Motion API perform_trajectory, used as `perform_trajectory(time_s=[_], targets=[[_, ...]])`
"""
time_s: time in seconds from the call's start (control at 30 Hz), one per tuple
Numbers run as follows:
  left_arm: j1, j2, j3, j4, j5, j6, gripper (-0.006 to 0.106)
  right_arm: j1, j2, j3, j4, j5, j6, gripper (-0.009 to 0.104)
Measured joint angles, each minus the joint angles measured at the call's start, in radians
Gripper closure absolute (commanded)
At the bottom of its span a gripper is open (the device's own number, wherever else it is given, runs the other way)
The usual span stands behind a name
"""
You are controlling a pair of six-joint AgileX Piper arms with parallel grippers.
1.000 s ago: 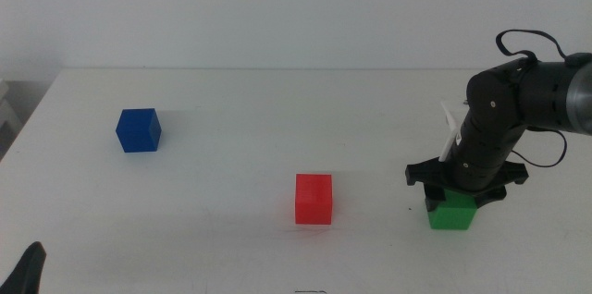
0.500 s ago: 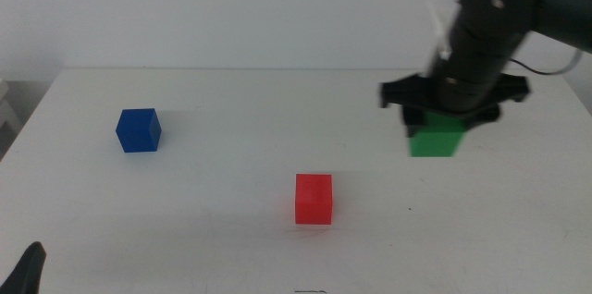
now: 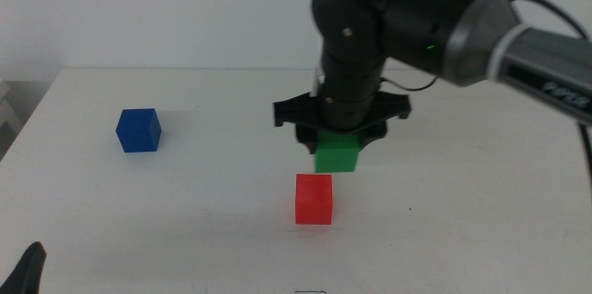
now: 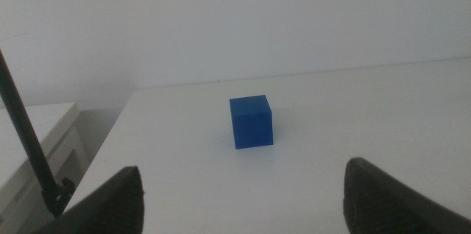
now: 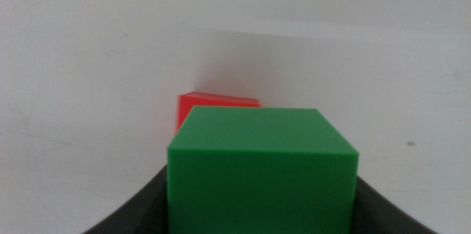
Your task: Stack red cubes first, then green, then blue cubes in a specific spot.
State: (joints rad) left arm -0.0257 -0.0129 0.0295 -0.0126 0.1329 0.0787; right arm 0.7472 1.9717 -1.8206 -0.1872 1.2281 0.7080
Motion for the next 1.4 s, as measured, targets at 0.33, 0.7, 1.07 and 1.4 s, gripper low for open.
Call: perform_trajectory(time_s=[0.33,0.7,1.07,1.4], targets=[[0.0,0.0,0.0,0.0,0.0,0.0,0.008,0.023,0.086,-0.031,0.027,0.0,0.016,0.096],[0.0,0.0,0.0,0.0,0.0,0.0,0.008,0.024,0.127,-0.031,0.041,0.0,0.017,0.096],[0.0,0.0,0.0,0.0,0.0,0.0,0.008,0.024,0.131,-0.031,0.044,-0.048,0.027,0.096],[0.0,0.0,0.0,0.0,0.0,0.0,0.008,0.024,0.131,-0.031,0.022,-0.054,0.055,0.096]])
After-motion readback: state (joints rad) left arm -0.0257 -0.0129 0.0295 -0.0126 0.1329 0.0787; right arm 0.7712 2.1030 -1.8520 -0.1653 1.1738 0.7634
